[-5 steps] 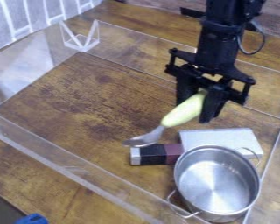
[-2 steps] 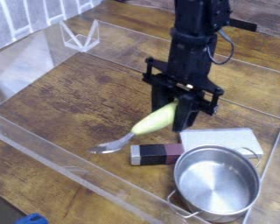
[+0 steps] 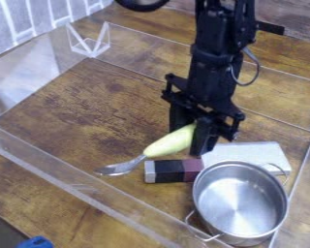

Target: Remove the spoon from the inside silver pot and put it on the table

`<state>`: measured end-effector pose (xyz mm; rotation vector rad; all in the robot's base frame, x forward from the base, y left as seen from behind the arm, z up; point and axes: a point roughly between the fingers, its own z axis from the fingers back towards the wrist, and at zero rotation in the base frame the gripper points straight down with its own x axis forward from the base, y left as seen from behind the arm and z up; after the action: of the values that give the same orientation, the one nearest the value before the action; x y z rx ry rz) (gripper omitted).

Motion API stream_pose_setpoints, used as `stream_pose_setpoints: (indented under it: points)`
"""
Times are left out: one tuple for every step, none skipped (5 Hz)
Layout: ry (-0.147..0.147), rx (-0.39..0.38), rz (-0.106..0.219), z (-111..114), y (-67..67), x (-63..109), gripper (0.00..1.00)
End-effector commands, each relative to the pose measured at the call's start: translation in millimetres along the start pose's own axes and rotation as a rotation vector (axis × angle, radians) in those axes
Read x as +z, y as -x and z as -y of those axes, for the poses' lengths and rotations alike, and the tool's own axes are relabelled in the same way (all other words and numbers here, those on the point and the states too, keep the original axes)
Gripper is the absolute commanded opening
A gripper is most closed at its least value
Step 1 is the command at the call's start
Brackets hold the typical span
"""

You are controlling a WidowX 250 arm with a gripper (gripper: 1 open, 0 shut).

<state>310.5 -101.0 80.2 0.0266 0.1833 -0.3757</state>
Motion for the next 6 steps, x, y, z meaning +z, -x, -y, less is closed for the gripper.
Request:
stream_pose_setpoints:
  points:
    - [-0.007,0.073,0.043,-14.1,-3.8,22.6,0.00]
    - [-0.004,0.136,0.034,-20.2,-4.2,28.1,0.00]
    - [0.010,0.136,0.019,-13.2,-2.6,16.7,0.00]
    - [0.013,0.150,0.004,-9.8,-0.6,10.7,0.00]
    - [0.014,0.188,-0.001,-22.1,-4.0,16.7,0.00]
    - [0.017,0.224,-0.006,-33.3,-6.9,22.5,0.00]
